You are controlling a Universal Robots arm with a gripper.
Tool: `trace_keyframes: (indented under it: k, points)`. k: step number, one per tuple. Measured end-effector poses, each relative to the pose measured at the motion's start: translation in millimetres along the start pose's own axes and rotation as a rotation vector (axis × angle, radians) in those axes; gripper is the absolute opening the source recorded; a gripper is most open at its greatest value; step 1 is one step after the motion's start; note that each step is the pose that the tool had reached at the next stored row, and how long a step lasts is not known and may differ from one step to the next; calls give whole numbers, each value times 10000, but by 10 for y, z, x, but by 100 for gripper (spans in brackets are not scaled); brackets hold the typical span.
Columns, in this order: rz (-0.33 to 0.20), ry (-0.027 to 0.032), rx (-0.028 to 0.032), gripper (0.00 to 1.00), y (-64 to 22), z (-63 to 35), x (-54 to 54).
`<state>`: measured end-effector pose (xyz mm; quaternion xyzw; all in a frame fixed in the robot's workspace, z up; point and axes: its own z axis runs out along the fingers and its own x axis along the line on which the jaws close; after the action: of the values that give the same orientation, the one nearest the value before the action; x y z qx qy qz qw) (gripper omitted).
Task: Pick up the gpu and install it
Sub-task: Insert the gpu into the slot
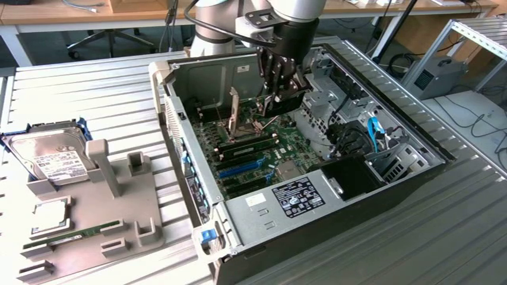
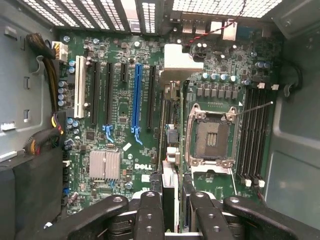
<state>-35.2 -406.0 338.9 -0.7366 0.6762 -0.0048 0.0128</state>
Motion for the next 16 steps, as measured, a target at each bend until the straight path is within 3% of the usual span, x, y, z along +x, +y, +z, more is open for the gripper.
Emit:
trace_keyframes:
  k: [16]
  points:
    - [-773, -1, -10, 26, 0, 9, 0]
